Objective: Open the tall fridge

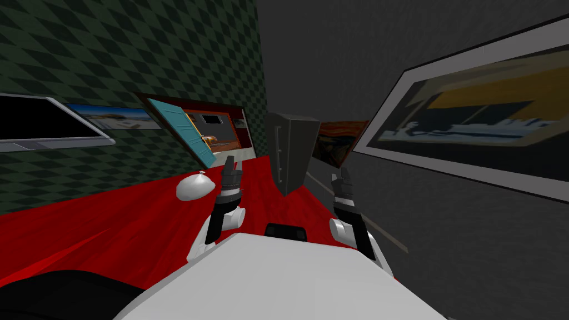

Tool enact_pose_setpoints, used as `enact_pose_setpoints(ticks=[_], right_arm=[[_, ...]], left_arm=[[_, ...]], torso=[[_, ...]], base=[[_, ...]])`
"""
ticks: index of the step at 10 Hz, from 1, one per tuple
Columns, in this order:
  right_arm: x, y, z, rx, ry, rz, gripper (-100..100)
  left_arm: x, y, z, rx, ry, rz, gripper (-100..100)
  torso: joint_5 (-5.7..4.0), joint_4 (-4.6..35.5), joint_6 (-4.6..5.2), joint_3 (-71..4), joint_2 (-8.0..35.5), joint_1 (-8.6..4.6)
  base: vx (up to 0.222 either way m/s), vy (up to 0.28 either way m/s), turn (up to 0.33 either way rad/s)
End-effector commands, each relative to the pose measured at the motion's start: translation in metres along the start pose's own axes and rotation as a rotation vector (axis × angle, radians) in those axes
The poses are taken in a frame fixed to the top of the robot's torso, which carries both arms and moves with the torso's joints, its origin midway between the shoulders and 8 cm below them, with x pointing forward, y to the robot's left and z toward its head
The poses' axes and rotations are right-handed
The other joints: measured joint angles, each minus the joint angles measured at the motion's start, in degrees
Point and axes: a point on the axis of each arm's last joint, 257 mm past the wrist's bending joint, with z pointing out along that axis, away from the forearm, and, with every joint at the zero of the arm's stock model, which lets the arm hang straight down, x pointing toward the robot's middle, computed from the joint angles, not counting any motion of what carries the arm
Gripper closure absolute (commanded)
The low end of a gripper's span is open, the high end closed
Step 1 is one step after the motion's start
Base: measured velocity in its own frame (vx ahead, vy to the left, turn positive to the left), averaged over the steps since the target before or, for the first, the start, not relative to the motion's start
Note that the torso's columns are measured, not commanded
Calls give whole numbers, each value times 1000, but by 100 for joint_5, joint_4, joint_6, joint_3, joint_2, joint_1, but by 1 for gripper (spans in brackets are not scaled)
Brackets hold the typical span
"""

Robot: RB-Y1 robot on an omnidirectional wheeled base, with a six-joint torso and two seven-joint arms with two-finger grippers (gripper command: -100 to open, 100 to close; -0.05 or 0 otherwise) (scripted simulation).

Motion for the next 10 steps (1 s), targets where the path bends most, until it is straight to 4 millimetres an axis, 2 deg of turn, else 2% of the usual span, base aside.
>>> enact_pose_setpoints(ticks=[1, 9, 10], right_arm=[[0, 0, 0, 0, 0, 0, 0], [0, 0, 0, 0, 0, 0, 0], [2, 1, 1, -5, 29, -34, -100]], left_arm=[[0, 0, 0, 0, 0, 0, 0], [0, 0, 0, 0, 0, 0, 0], [0, 0, 0, 0, 0, 0, 0]], torso=[[0, 235, 0, -467, 232, 0], [0, 3537, 0, -7073, 3539, 0], [0, 3960, 0, -7919, 3962, 0]], base=[[0, 0, 0], [0, 0, 0], [17, 11, 9]])
